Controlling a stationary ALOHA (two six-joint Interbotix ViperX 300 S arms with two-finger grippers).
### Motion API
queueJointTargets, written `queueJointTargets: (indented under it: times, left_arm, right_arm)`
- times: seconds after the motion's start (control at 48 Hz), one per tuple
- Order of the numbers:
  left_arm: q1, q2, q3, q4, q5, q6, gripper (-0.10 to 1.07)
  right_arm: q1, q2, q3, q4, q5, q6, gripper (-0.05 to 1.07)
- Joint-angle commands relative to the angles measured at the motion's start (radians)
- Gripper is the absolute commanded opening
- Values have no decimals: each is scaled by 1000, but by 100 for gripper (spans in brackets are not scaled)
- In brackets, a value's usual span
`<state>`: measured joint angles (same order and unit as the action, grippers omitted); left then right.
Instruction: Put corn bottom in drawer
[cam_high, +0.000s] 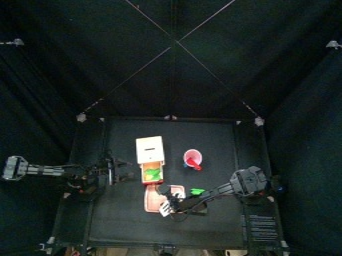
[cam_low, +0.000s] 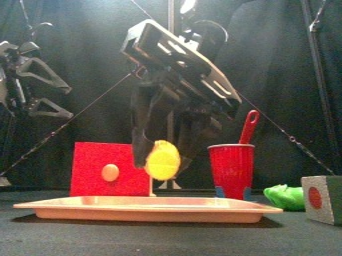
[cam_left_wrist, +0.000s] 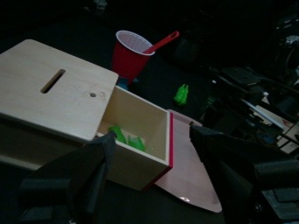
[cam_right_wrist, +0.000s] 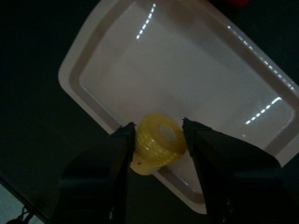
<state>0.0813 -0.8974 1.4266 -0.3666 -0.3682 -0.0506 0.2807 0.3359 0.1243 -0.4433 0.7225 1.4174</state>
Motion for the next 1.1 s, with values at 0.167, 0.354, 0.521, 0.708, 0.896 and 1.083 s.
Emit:
queueJointTargets:
  times: [0.167,0.354,0.521,0.708,0.896,1.083]
  left_arm:
    - [3,3,-12,0,-6,3,100]
    - [6,3,-12,0,-5,5,100]
    - [8,3,-12,2,-5,5,100]
    - [8,3,-8,0,-6,3,100]
    - [9,3,-5,0,-6,3,100]
    - [9,3,-5,0,-6,3,100]
  right_arm:
    - [-31,-121,-18,-163,-11,0,62]
    - [-103,-163,6,-336,-97,5,62]
    - [-192,-153,11,-385,-236,9,62]
    - [-284,-98,25,-417,-428,2,63]
    - [-327,-61,31,-414,-514,3,73]
    - [-333,-52,32,-416,-514,2,88]
